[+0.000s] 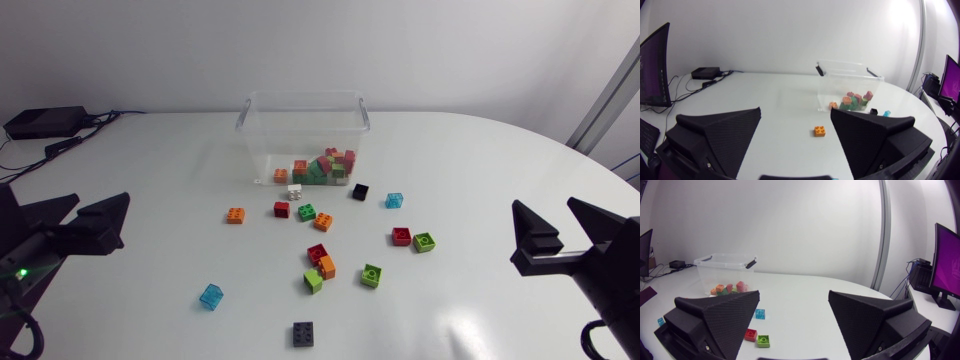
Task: Place the duplo bricks in the container
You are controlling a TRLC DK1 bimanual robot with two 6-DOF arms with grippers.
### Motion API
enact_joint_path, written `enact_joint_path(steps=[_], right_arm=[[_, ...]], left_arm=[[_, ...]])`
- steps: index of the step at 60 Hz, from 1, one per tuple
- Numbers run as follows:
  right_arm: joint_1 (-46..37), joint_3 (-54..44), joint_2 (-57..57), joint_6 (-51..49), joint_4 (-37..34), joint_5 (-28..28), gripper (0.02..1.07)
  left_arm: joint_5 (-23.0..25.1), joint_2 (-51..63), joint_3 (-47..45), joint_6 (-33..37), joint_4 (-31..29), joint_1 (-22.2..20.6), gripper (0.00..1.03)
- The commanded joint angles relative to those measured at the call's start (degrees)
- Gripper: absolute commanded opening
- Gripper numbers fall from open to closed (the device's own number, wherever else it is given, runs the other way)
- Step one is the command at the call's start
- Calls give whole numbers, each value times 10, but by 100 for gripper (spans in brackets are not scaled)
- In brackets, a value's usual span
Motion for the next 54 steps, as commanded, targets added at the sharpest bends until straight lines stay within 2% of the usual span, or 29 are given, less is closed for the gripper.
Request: enact_joint_path(steps=[1,7,15,19,26,38,48,54], right_arm=[[3,36,51,22,8,3,103],[3,65,98,27,1,3,103],[12,93,137,37,-12,4,102],[15,109,163,40,-27,8,102],[17,158,217,49,-79,20,102],[17,238,315,47,-181,23,102],[45,271,363,29,-236,8,102],[46,288,380,6,-271,-29,102]], left_arm=[[-2,67,48,-14,-34,-6,94],[-3,164,111,-8,-117,-7,94],[-2,258,170,23,-197,-13,95],[19,306,197,67,-235,-27,95],[46,377,232,80,-290,-30,95],[46,451,259,76,-336,-91,94],[46,517,261,78,-336,-131,94],[46,549,263,77,-336,-150,86]])
